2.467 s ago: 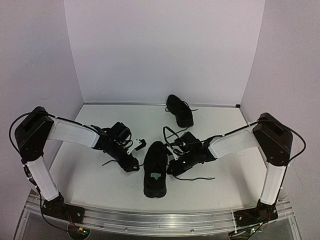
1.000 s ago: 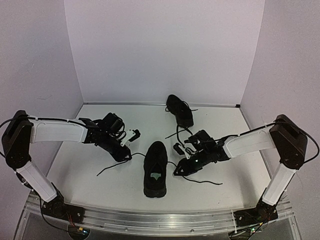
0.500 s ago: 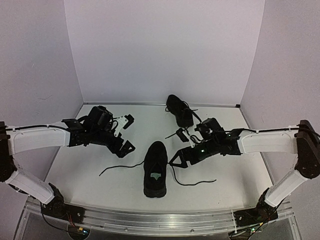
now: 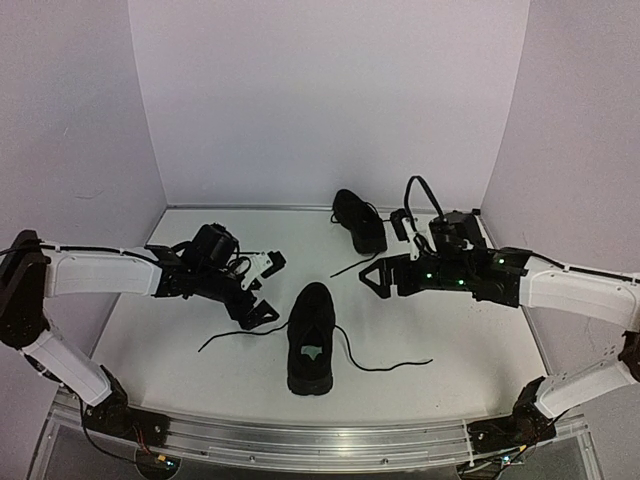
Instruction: Tie the shoes
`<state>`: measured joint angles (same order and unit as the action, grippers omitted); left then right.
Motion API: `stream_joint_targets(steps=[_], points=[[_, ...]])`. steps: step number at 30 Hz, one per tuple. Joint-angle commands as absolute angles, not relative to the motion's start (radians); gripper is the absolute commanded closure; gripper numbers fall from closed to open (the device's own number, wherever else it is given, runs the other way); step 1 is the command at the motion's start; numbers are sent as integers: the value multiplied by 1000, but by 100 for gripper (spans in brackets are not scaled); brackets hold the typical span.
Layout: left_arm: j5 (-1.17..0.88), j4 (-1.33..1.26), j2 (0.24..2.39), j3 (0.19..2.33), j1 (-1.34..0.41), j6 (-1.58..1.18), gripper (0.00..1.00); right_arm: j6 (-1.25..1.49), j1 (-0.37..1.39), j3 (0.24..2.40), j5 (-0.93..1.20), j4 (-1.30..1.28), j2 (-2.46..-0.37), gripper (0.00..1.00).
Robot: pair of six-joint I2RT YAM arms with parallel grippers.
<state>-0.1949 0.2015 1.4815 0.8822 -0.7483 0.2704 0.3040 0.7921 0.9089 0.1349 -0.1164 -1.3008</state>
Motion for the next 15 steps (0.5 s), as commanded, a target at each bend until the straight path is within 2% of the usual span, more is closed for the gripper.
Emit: stream_joint_targets(steps=[1, 6, 12, 15], points=[[-369, 152, 1600, 933, -753, 451, 11, 354, 789, 942, 20, -84, -1282, 2], [-437, 220, 1748, 1043, -753, 550, 33, 372, 789, 998, 94, -122, -1337, 2], [-448, 212, 1806, 1076, -751, 603, 62, 378, 789, 945, 83, -100, -1254, 2], [-462, 206, 1816, 1083, -752, 621, 69, 377, 790, 924, 77, -100, -1225, 2]])
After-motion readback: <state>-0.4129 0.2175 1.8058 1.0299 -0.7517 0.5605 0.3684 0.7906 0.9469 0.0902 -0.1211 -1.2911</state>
